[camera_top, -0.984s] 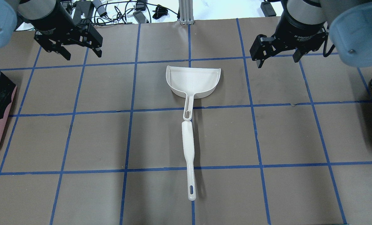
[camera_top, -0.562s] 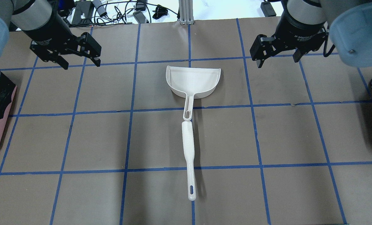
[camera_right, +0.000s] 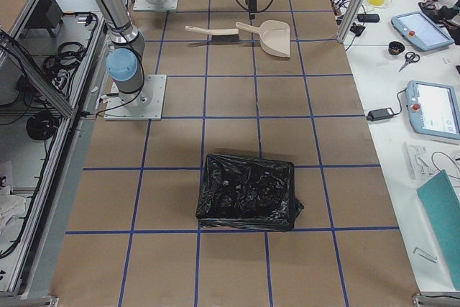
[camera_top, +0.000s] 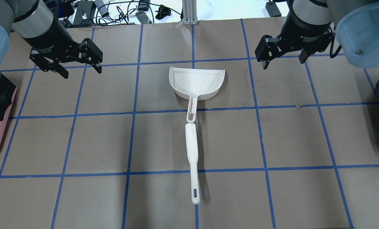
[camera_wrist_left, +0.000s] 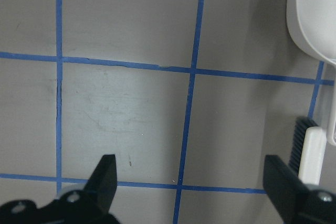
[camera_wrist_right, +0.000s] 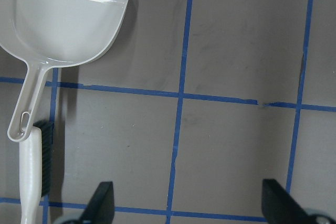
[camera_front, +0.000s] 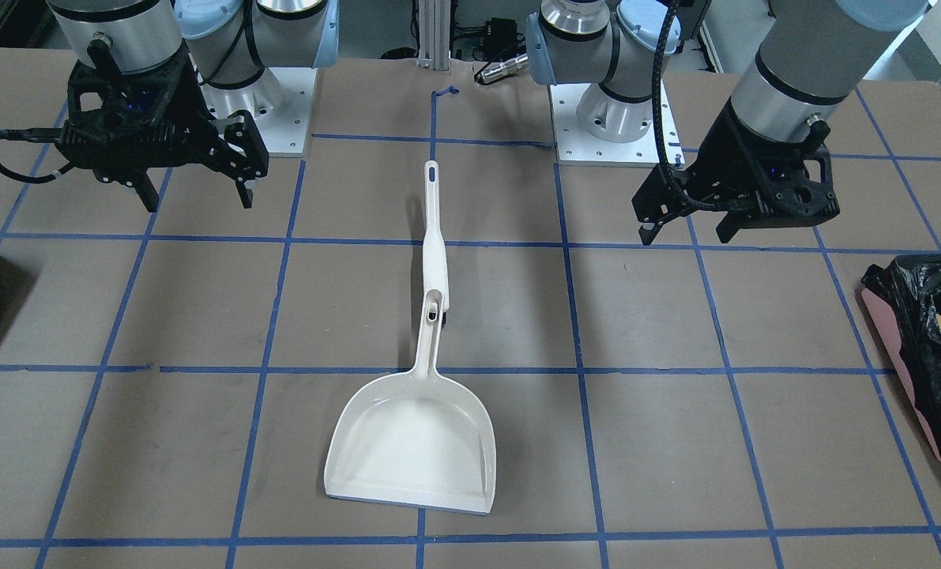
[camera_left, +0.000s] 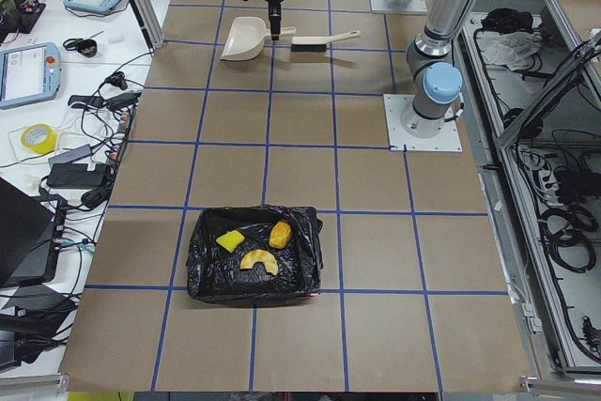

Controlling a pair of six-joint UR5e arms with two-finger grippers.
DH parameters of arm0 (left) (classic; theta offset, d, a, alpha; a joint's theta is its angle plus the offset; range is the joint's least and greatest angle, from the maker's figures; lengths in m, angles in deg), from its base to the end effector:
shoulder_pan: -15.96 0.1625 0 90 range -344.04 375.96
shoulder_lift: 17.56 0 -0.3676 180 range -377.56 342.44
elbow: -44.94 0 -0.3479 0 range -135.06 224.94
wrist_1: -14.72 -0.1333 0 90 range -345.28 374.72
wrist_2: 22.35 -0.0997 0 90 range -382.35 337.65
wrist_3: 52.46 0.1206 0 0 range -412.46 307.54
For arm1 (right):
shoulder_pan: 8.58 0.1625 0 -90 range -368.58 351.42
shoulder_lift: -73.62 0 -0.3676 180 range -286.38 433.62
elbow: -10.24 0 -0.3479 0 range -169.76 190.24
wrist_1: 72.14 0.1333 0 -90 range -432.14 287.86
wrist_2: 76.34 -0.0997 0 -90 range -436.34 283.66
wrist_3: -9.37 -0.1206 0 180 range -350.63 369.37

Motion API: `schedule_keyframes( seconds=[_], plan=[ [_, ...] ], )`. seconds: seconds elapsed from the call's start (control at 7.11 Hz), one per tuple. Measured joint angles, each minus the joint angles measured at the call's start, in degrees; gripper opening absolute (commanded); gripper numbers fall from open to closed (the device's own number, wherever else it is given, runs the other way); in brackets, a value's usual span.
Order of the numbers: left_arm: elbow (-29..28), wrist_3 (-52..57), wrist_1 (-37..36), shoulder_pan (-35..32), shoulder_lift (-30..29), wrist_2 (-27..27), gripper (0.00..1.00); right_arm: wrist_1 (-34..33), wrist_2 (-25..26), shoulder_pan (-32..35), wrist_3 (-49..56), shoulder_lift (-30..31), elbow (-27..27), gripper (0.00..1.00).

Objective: Sweep and dump trash in nearest bin

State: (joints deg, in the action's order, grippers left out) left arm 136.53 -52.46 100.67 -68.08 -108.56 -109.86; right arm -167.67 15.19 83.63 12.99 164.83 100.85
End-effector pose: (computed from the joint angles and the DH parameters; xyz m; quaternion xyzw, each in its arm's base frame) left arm -0.0904 -0.4686 0.3964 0.0517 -0.9983 0.0138 0.0210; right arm 0.1474 -0.4468 0.4244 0.0501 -0.9972 0.0533 0.0140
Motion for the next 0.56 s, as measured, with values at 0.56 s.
schedule_keyframes(
  seconds=[0.56],
  plan=[
    [1.1,-0.7,-0.7,0.3,0.0,-1.5,1.00,0.0,-0.1,0.0,0.1,0.0,0.0,1.00]
  ],
)
